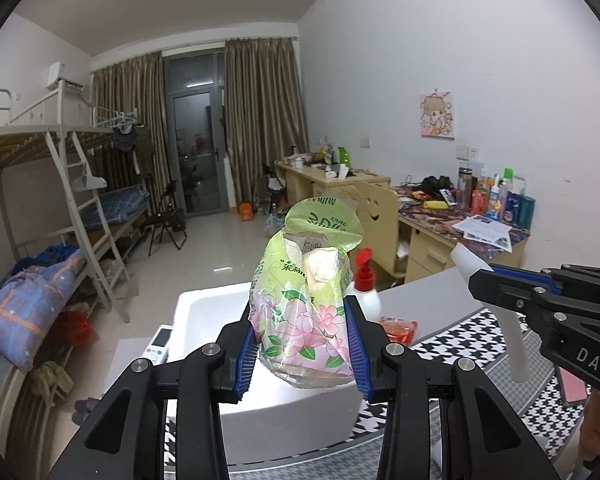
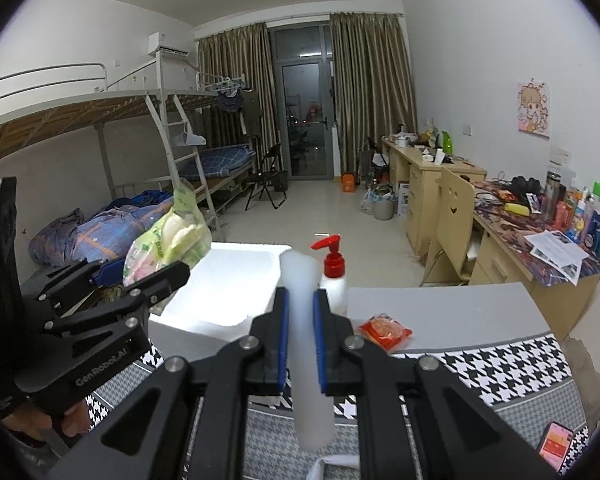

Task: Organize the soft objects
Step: 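Carry the tissue pack and white tube over the white foam box, then open the left tool to drop the tissue pack into the foam box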

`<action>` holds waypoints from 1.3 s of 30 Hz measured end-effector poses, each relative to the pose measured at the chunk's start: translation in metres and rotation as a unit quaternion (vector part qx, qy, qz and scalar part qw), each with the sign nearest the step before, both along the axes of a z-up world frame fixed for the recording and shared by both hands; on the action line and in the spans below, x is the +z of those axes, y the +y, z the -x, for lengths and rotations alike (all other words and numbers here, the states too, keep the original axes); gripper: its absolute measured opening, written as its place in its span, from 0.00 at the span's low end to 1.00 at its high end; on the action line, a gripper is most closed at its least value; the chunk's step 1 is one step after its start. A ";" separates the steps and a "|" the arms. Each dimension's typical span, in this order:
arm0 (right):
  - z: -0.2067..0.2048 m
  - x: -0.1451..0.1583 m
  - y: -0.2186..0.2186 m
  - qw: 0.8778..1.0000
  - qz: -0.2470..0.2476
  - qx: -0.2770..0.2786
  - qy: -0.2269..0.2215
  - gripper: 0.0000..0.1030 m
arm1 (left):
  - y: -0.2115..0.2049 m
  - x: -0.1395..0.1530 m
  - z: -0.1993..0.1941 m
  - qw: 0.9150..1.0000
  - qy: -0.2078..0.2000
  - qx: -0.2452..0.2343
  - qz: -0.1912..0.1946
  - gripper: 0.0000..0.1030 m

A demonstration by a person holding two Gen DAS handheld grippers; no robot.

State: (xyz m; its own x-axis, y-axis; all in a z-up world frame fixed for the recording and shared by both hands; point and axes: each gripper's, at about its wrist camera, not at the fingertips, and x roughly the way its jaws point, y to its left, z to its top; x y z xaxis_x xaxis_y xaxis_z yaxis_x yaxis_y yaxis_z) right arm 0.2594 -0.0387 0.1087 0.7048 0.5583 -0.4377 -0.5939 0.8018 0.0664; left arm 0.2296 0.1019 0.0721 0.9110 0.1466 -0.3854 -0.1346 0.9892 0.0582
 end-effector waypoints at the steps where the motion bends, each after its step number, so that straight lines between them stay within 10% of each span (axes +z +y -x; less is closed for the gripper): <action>1: -0.002 0.001 0.004 1.000 0.001 0.004 0.001 0.14 | 0.002 0.000 0.000 1.000 0.000 0.003 0.000 0.40; 23: -0.023 0.000 0.061 0.998 0.016 0.060 0.029 0.14 | 0.045 -0.020 -0.037 0.997 0.044 0.055 0.025 0.43; 29: -0.035 -0.006 0.069 0.997 0.022 0.055 0.040 0.14 | 0.054 -0.029 -0.046 0.996 0.057 0.059 0.038 0.82; 39: -0.045 -0.008 0.092 0.996 0.037 0.064 0.051 0.14 | 0.067 -0.019 -0.018 0.995 0.033 0.089 0.023 0.94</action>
